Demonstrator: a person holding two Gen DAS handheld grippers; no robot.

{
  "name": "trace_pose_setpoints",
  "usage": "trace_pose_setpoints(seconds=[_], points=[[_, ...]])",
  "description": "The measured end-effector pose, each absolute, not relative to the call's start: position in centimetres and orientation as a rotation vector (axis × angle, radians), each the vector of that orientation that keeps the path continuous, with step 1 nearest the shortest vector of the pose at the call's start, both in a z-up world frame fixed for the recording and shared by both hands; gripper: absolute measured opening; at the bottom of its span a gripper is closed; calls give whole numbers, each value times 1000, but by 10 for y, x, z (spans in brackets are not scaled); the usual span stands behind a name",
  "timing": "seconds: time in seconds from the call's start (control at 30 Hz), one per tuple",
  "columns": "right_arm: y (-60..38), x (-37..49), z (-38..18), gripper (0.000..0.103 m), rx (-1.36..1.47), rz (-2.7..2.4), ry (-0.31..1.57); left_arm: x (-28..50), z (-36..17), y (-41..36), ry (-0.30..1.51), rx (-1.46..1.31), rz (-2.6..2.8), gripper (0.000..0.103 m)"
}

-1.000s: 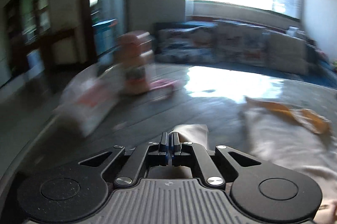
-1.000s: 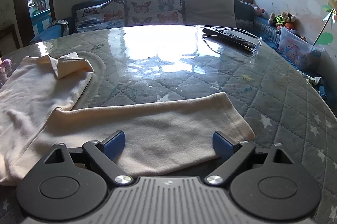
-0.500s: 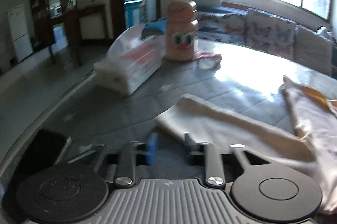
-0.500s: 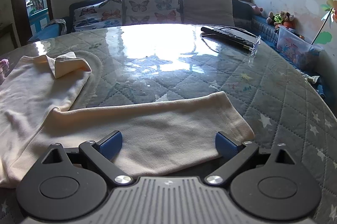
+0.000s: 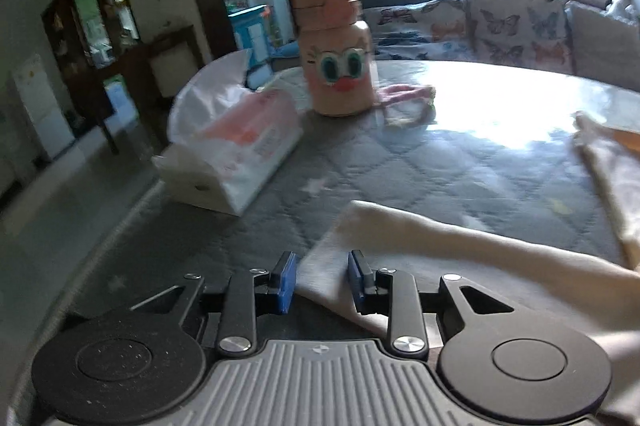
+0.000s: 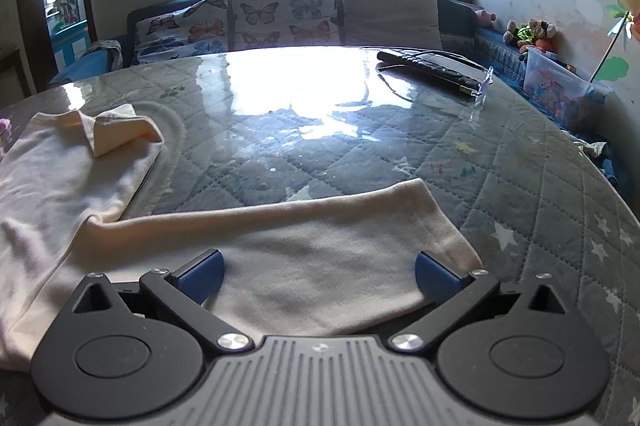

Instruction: Fold clothes

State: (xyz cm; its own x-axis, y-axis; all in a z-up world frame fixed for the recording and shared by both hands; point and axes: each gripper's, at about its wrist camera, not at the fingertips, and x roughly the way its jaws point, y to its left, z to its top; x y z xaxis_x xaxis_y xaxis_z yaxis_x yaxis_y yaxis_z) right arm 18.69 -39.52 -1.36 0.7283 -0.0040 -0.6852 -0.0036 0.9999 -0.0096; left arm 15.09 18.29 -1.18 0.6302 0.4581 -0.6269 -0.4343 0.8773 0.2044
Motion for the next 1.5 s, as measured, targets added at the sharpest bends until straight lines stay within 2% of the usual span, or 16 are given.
trace_pose_setpoints(seconds=[0.13,0.27,0.33,0.47,0.6,0.77,0.93,1.0,1.13,1.2,1.3,1.5], points=[[-394,185,-10,98,-12,0,753,139,-3,174,732,47,474,32],[-382,171,2,96,-35,64,727,112,9,140,694,72,332,43],[-374,162,9,96,-43,121,715,99,16,122,676,76,242,45],[-352,146,21,90,-49,274,718,71,32,78,630,103,56,54],[-325,129,29,82,-63,442,730,56,38,38,619,140,-93,55],[-286,108,35,75,-135,623,726,43,41,-3,599,196,-255,55],[-255,101,28,59,-194,710,738,42,31,-24,623,234,-316,54],[-246,101,22,48,-215,721,746,44,25,-25,639,223,-327,36],[-241,98,12,31,-230,737,764,45,20,-25,650,209,-360,16],[-241,97,10,17,-236,741,766,44,18,-27,653,215,-375,5],[-245,95,12,9,-241,730,760,40,18,-29,655,216,-398,3],[-254,76,26,8,-315,749,734,22,23,-30,661,237,-469,3]])
